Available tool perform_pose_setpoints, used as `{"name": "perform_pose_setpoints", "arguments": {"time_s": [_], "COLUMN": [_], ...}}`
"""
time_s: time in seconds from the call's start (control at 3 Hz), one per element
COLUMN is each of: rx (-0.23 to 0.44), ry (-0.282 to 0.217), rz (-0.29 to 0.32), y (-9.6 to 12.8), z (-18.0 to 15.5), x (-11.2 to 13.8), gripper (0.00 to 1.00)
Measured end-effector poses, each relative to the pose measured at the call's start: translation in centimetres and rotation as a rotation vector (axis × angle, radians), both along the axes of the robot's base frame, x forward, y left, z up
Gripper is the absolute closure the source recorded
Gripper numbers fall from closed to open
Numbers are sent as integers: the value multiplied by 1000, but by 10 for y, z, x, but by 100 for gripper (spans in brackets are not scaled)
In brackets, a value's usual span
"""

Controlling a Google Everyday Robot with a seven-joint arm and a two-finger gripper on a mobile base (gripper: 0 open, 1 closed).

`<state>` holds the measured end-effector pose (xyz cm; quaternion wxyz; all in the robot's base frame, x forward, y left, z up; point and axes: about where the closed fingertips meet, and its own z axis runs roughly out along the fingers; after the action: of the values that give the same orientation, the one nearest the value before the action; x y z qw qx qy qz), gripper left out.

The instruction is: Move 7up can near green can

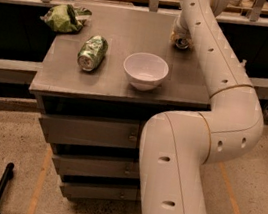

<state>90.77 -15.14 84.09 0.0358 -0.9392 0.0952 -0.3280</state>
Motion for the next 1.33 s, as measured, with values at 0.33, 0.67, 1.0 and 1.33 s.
{"name": "perform_pose_setpoints", "arguments": {"time_s": [0.33,0.67,1.0,1.33], "rx": [-4,2,8,5], "ry": [-56,-137,-163,-146], "rz": [69,194,319,335], "y": [12,35,59,66], "z": [25,66,85,78], "x": [3,0,-16,-20], "gripper": [100,100,100,100]}}
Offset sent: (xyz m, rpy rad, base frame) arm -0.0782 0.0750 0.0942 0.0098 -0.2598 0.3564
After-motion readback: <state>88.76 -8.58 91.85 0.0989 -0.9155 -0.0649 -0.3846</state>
